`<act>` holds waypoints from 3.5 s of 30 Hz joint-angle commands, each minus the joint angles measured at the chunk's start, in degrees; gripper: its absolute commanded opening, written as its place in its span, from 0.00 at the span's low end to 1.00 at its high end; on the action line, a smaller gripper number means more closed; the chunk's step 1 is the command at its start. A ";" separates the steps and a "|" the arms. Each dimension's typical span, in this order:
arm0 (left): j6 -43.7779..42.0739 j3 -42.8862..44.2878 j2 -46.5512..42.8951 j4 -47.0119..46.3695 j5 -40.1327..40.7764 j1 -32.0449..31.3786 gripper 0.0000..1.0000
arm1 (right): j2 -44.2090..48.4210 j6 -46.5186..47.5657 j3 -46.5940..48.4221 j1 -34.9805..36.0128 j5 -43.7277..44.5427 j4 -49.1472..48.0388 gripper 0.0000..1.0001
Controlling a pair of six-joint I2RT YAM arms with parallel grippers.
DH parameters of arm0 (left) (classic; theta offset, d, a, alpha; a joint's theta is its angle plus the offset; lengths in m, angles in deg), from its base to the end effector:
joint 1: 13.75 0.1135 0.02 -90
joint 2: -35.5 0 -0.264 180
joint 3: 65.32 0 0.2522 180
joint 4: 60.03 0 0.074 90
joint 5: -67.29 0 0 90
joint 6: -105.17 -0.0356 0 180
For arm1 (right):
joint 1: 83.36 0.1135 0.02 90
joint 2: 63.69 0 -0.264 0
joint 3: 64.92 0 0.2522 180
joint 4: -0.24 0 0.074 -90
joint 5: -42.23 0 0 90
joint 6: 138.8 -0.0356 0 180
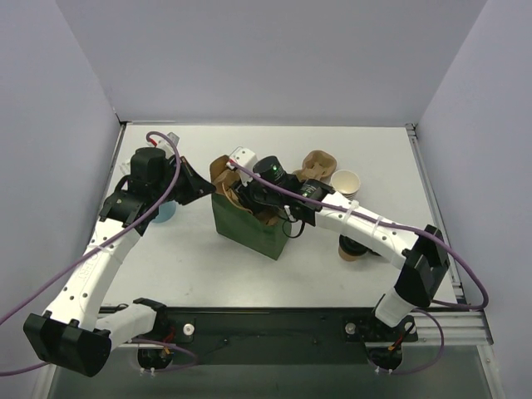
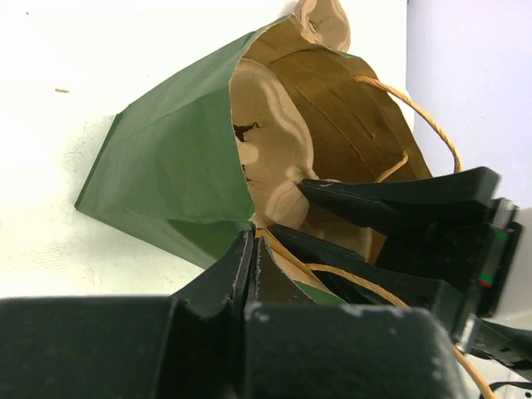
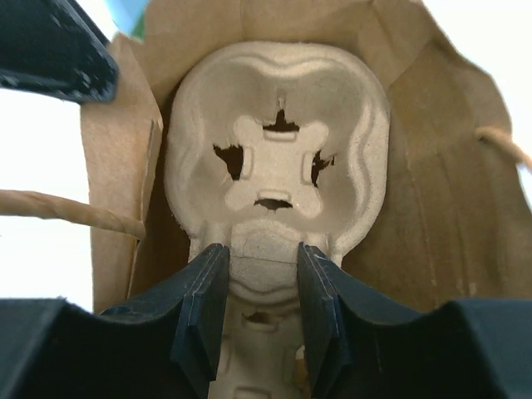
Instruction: Pack the takeout coffee
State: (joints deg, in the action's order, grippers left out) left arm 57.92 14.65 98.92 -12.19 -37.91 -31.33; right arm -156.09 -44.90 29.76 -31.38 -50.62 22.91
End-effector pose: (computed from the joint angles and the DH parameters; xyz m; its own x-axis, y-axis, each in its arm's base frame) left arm 0.2224 -0.0802 0.3652 -0.7064 -0.4633 -0.5351 0.0348 0.7323 -0.6801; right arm 0.2362 0.3050 0.3491 -0.1586 -0.3132 -0.9364 -0.8282 0.5585 -0.0465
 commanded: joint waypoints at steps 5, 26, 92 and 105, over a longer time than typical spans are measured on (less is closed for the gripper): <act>-2.04 0.93 -0.66 1.68 -0.01 0.01 0.00 | 1.35 -1.44 -3.93 -2.06 0.74 -2.84 0.29; -2.93 7.52 -2.77 9.23 11.15 0.00 0.46 | 0.46 -1.88 -2.19 -4.26 -4.09 -0.57 0.57; -14.44 13.95 3.65 12.23 16.86 -12.83 0.40 | 7.40 -36.70 14.98 -8.13 14.28 41.29 0.01; -15.76 26.32 2.41 23.03 31.19 -12.65 0.65 | 14.26 -25.79 5.56 -6.90 9.36 21.88 0.00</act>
State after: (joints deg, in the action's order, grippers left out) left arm 42.99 34.63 100.67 7.05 -12.52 -44.08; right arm -146.36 -74.65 37.44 -39.09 -39.76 52.48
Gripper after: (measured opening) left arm 0.650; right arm 0.037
